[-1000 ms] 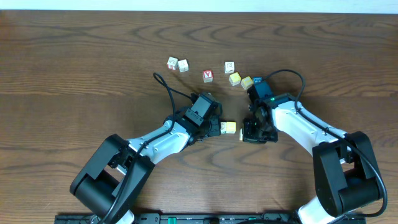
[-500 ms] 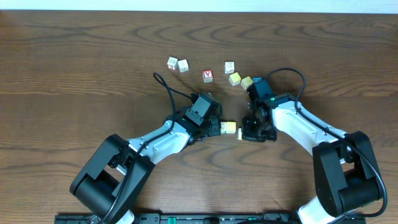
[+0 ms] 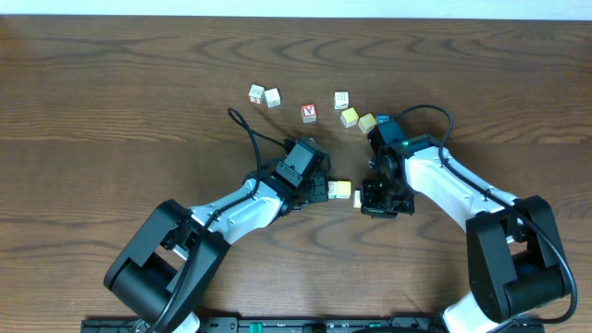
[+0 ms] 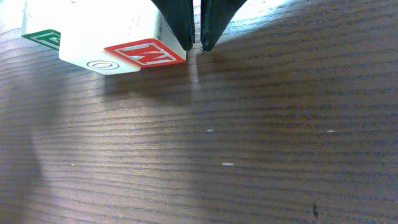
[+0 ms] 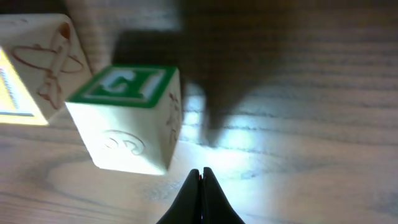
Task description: Lift 3 blocks
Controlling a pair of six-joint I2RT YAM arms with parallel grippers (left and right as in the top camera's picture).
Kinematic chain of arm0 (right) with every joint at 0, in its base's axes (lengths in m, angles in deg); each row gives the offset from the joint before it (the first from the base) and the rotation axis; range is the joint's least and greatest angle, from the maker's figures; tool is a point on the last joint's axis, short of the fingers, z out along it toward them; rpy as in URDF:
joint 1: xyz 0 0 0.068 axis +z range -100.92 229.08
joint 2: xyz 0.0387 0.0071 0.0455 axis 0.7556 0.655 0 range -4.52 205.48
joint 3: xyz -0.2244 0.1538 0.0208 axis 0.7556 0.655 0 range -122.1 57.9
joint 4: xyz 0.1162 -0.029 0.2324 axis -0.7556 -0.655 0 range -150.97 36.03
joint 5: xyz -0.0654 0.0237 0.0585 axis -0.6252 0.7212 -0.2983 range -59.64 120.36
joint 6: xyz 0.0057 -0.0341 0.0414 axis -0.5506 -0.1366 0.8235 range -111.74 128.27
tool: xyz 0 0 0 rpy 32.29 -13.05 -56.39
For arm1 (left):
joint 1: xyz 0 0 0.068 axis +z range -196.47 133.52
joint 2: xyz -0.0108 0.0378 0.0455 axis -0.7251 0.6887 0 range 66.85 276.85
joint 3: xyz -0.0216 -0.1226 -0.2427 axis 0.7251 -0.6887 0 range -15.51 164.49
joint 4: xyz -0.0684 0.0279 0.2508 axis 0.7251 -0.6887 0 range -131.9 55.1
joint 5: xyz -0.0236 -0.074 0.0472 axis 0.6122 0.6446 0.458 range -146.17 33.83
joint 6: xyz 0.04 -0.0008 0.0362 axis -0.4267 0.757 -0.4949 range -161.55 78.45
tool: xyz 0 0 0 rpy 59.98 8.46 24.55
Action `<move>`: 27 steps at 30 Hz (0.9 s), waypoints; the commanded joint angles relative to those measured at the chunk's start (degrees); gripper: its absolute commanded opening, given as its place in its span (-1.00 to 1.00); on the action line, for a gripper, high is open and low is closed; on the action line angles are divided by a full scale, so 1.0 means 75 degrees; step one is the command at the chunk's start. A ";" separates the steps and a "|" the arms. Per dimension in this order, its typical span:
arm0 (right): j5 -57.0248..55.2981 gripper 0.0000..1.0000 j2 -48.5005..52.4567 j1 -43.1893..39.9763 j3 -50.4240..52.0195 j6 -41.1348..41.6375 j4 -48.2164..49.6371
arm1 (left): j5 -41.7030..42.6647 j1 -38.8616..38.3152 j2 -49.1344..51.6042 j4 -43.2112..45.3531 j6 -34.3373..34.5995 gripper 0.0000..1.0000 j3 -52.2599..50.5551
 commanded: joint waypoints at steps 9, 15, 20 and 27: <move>0.0029 -0.98 0.0017 0.0306 0.0023 0.0189 0.0714 | -0.0099 -0.0032 0.0061 -0.0050 0.0015 -0.85 0.0050; -0.0562 -0.98 0.0017 0.0297 0.0020 0.0356 0.0749 | -0.0099 -0.0032 0.0061 -0.0047 0.0012 -0.86 0.0050; -0.0557 -0.98 0.0015 0.0291 0.0003 0.0353 0.0662 | -0.0099 -0.0032 0.0061 -0.0050 0.0012 -0.86 0.0050; 0.0446 -0.98 -0.0055 0.0294 -0.0303 -0.0198 0.0093 | -0.0099 -0.0032 0.0061 -0.0050 0.0012 -0.85 0.0050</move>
